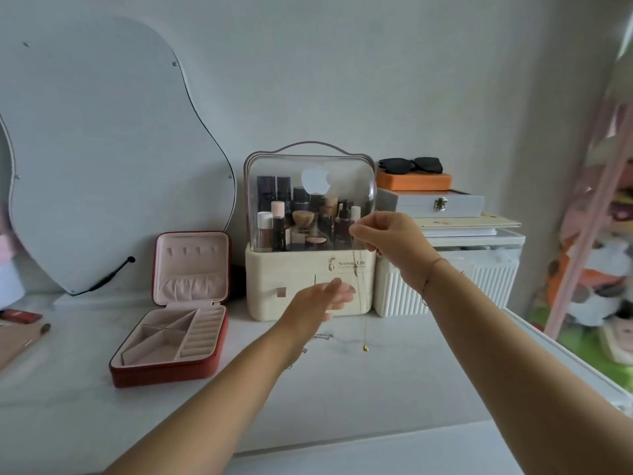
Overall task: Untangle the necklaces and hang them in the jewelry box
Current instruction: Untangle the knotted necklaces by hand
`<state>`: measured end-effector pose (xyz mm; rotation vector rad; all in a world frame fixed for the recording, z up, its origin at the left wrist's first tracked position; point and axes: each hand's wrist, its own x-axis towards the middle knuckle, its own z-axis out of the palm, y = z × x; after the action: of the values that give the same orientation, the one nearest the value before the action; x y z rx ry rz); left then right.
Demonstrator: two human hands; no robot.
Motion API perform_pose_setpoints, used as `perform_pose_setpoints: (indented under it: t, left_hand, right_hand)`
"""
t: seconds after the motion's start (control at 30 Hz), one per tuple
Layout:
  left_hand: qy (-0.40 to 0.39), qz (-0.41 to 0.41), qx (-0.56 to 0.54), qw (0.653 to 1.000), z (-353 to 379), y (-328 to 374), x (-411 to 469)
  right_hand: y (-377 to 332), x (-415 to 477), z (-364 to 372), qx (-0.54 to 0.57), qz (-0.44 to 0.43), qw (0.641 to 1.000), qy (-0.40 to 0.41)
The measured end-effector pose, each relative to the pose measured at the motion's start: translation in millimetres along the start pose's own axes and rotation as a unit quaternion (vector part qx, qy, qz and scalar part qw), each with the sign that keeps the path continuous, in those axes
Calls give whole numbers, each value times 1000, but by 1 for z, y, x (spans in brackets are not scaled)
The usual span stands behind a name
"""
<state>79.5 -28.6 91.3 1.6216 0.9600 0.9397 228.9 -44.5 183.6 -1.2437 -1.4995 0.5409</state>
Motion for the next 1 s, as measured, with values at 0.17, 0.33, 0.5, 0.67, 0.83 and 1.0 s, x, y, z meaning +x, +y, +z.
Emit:
perform_pose_setpoints:
  t: [0.17, 0.33, 0.5, 0.67, 0.83, 1.0]
  left_hand:
    - [24, -33, 20, 999, -3, -26, 2]
    - [47, -36, 15, 998, -8, -34, 3]
    - [128, 70, 39, 989, -18, 4, 11]
    - [124, 157, 37, 979, -27, 59, 24]
    - [101, 143, 1, 985, -32, 74, 27]
    - [88, 144, -16, 986, -31, 82, 22]
  right_hand:
    - [17, 13, 3, -19, 3, 999, 27]
    - [17, 24, 4, -8, -7, 999, 38]
    - [6, 26, 0, -11, -35, 999, 7]
    - [1, 22, 5, -8, -54, 998, -14]
    - [-5, 21, 4, 36, -50, 998, -28]
    - [1, 13, 4, 88, -33, 995, -27]
